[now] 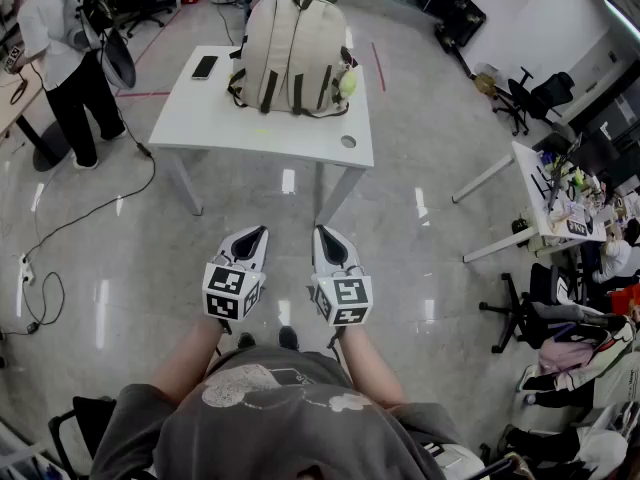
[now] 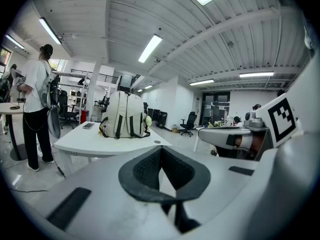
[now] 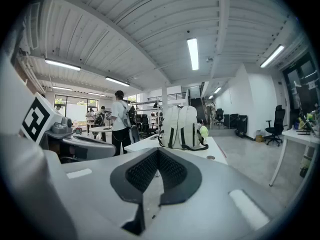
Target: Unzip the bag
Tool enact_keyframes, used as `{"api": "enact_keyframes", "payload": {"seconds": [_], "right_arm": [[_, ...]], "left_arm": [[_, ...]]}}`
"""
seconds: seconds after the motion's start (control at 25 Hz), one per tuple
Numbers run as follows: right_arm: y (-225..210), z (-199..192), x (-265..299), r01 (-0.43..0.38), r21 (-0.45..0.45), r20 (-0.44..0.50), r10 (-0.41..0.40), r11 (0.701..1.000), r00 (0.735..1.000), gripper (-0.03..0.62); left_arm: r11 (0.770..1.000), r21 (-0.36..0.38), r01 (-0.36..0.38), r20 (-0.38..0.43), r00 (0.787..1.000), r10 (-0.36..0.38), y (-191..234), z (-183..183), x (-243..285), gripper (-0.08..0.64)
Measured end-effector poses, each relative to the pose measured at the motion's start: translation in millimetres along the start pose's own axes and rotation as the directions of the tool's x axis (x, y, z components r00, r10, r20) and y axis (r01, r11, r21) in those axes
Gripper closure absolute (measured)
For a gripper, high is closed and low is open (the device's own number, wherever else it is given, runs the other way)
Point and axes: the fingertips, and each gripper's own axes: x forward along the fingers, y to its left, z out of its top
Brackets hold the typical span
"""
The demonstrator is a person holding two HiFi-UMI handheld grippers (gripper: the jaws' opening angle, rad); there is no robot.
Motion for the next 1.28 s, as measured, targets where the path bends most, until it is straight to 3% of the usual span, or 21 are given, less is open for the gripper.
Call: {"api": "enact_keyframes", "payload": {"seconds": [0.64,1.28], "right_arm": [[8,1,8,-0.014,0.047,0.030,0.013,0.999,0.999,0.594],[42,2,25,0.031,0.016,0.027,-0.032,0.999,0.999,0.594]], "left_arm": [[1.000,-0.017,-0.017,-0.008,1.000,0.017,14,-4,-5,0.554],[0.999,-0.040,0.010,0.018,1.000,-0.009,51,-8,-25,0.554]]}}
